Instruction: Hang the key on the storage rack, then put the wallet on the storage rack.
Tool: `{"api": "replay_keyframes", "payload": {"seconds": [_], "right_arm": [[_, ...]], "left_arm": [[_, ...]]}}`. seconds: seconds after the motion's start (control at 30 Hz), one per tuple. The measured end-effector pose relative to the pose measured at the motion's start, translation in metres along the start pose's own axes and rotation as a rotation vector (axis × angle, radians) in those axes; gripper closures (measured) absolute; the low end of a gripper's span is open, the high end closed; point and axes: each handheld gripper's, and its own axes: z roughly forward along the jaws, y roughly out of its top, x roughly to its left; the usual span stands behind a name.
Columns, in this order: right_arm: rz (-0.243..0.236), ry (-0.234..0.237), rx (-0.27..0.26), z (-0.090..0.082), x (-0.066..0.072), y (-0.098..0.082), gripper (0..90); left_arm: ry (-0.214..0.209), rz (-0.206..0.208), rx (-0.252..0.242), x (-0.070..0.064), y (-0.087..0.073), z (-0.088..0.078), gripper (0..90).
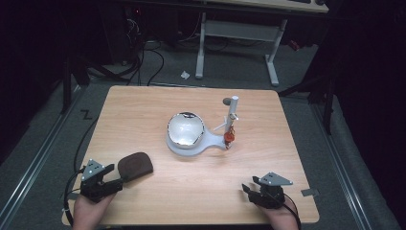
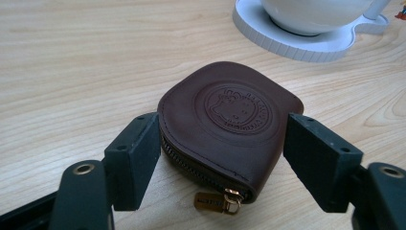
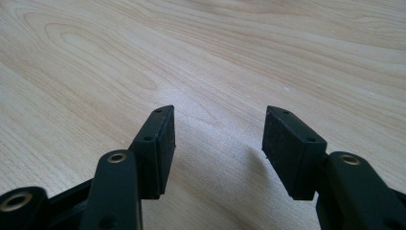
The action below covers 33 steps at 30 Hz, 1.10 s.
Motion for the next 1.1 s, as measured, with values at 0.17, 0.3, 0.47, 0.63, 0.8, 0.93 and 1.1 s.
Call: {"api": "replay_keyframes", "payload": {"seconds": [0.17,0.3,0.47,0.63,0.8,0.93,1.1], "right_arm": [[0.013,-0.01,0.001,-0.004,-0.002,-0.003,45.2],[0.027,-0.02,-0.01,-0.007,-0.003,-0.004,45.4],[0.026,-0.022,-0.01,-0.007,-0.003,-0.004,45.5],[0.024,-0.018,-0.005,-0.005,-0.003,-0.004,45.6],[0.026,-0.015,-0.003,-0.004,-0.003,-0.004,45.6],[0.026,-0.014,0.0,-0.004,-0.003,-0.004,45.6],[0.023,-0.016,-0.001,-0.004,-0.003,-0.004,45.6]], "left_arm": [[0.002,0.004,0.011,0.005,0.006,0.011,31.5],[0.005,-0.016,0.013,0.012,0.009,0.017,33.5],[0.001,-0.051,0.027,0.02,0.008,0.02,37.4],[-0.039,-0.135,0.01,0.032,0.003,0.02,45.9],[-0.069,-0.184,0.003,0.039,0.002,0.022,52.7],[-0.111,-0.241,0.001,0.043,-0.001,0.023,59.9],[-0.162,-0.318,-0.014,0.05,-0.007,0.023,62.6]]}}
